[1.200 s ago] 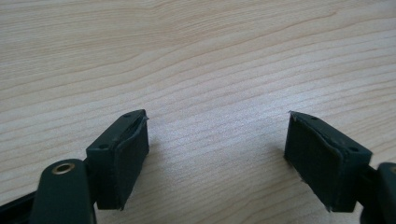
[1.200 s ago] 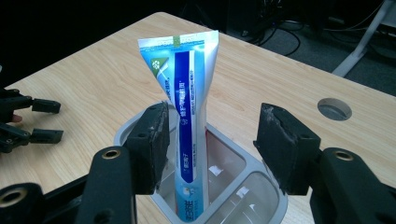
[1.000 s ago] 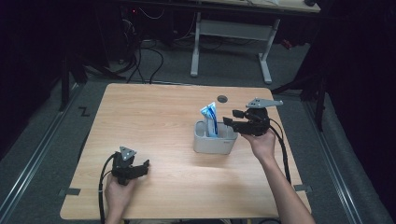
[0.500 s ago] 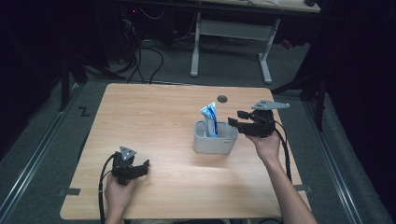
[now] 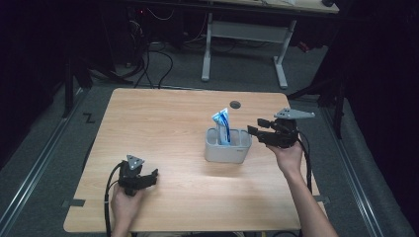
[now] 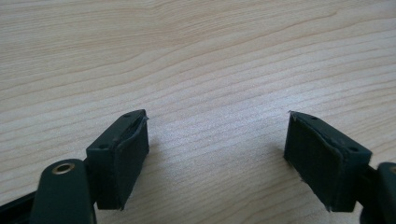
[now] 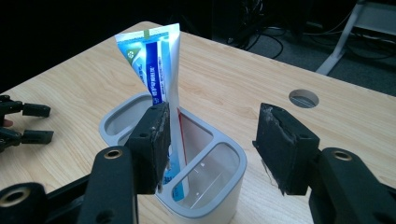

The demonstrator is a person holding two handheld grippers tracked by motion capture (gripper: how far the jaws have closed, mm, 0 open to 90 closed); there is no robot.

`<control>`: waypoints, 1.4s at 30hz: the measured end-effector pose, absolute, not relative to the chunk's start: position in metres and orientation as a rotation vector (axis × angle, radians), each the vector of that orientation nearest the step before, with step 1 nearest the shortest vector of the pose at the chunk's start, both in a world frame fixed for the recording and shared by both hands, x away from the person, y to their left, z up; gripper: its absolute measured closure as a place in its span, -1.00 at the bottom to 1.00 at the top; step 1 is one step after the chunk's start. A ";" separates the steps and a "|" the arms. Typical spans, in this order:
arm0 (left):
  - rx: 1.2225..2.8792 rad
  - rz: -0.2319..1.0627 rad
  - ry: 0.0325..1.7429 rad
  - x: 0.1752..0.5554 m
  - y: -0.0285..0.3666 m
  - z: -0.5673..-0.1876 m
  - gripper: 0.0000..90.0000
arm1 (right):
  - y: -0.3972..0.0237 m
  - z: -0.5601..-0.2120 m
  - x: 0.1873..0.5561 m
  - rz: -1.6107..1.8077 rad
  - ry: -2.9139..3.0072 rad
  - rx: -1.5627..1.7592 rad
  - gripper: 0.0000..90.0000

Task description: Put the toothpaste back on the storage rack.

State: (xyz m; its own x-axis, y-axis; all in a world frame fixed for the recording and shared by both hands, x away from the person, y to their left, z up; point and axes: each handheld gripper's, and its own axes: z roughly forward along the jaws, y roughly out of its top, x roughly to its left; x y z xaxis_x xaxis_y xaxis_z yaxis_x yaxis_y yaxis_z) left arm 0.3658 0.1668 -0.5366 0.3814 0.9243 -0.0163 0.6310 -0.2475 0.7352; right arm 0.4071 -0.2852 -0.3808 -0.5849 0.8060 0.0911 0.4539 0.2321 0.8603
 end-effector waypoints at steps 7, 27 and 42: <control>1.979 0.566 1.334 0.366 0.167 -0.537 -0.51 | -0.292 -0.382 0.403 1.296 2.125 1.176 0.00; 1.978 0.566 1.334 0.366 0.167 -0.537 -0.51 | -0.308 -0.381 0.392 1.289 2.081 1.202 0.00; 1.979 0.565 1.334 0.366 0.167 -0.537 -0.51 | -0.319 -0.386 0.388 1.292 2.051 1.246 0.01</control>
State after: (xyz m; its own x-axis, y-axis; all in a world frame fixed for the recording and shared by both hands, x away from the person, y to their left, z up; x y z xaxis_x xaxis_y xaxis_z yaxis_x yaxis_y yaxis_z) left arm 0.3658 0.1669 -0.5366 0.3817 0.9242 -0.0163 0.6310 -0.2476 0.7352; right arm 0.3878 -0.3190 -0.3862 -0.5146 0.8502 0.1109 0.4672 0.1695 0.8677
